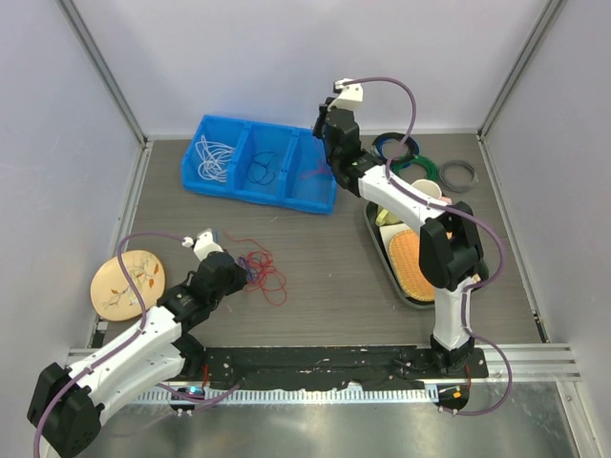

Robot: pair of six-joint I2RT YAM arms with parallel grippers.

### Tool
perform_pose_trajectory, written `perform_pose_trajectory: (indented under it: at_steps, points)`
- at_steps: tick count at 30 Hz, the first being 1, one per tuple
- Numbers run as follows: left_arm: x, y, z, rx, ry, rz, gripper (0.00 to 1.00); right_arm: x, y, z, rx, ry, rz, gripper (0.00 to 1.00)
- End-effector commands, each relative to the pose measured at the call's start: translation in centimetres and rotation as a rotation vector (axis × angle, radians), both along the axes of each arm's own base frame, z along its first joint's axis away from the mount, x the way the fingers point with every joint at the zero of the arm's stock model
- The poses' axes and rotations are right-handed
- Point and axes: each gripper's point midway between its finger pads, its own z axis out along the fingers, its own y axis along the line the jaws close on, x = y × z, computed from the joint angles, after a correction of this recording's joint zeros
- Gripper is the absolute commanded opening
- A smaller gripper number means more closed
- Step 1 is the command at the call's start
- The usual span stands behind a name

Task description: Untangle the cables

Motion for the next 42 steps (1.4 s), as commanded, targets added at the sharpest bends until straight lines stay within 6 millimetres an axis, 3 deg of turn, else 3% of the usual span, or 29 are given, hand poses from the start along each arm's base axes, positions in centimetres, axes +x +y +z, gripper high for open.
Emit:
perform_pose_trajectory:
  at_steps: [1, 9, 15, 19, 23, 29, 30, 33, 36, 37, 39, 40, 41, 42]
  points:
    - [0.7, 0.2, 0.7, -0.001, -0.047, 0.017, 0.00, 1.1, -0.9, 2.3, -0.005, -0.077, -0.090, 0.01]
    - [0.7, 0.3, 0.4, 0.004, -0.043, 0.022, 0.00, 1.9, 0.5, -2.4, -0.060, 0.015, -0.041, 0.02]
    - [0.7, 0.2, 0.5, -0.005, -0.045, 0.014, 0.00, 1.5, 1.5, -5.6, -0.062, 0.096, 0.015, 0.11]
    - [0.7, -0.1, 0.7, -0.018, -0.050, 0.007, 0.00, 1.5, 1.8, -6.0, -0.071, 0.118, 0.030, 0.17]
    - [0.6, -0.4, 0.8, -0.024, -0.049, -0.008, 0.00, 1.4, 2.2, -7.0, -0.104, 0.171, 0.052, 0.38]
    - [0.6, -0.5, 0.8, -0.028, -0.048, -0.013, 0.00, 0.7, 2.5, -5.9, -0.118, 0.178, 0.087, 0.50]
    - [0.5, -0.5, 0.8, -0.029, -0.045, -0.015, 0.00, 0.3, 2.4, -4.9, -0.117, 0.165, 0.092, 0.53]
    - [0.5, -0.7, 0.8, -0.035, -0.048, -0.022, 0.00, -1.3, 2.6, -4.0, -0.157, 0.157, 0.127, 0.65]
    - [0.5, -1.3, 1.1, -0.058, -0.052, -0.050, 0.00, -4.4, 3.3, -2.4, -0.174, 0.124, 0.220, 0.71]
    - [0.4, -1.7, 1.1, -0.068, -0.051, -0.068, 0.00, -6.3, 2.9, -1.7, -0.174, 0.117, 0.254, 0.73]
    - [0.5, -2.4, 1.3, -0.088, -0.056, -0.094, 0.00, -9.3, 4.4, -1.5, -0.165, 0.104, 0.395, 0.74]
    - [0.5, -2.7, 1.5, -0.098, -0.059, -0.109, 0.00, -11.1, 4.4, -4.6, -0.186, 0.155, 0.456, 0.77]
    - [0.4, -3.5, 1.8, -0.123, -0.066, -0.144, 0.00, -13.6, 5.0, -2.5, -0.152, 0.100, 0.558, 0.77]
    - [0.4, -3.9, 1.7, -0.129, -0.059, -0.162, 0.00, -15.3, 5.3, -3.0, -0.144, 0.101, 0.626, 0.77]
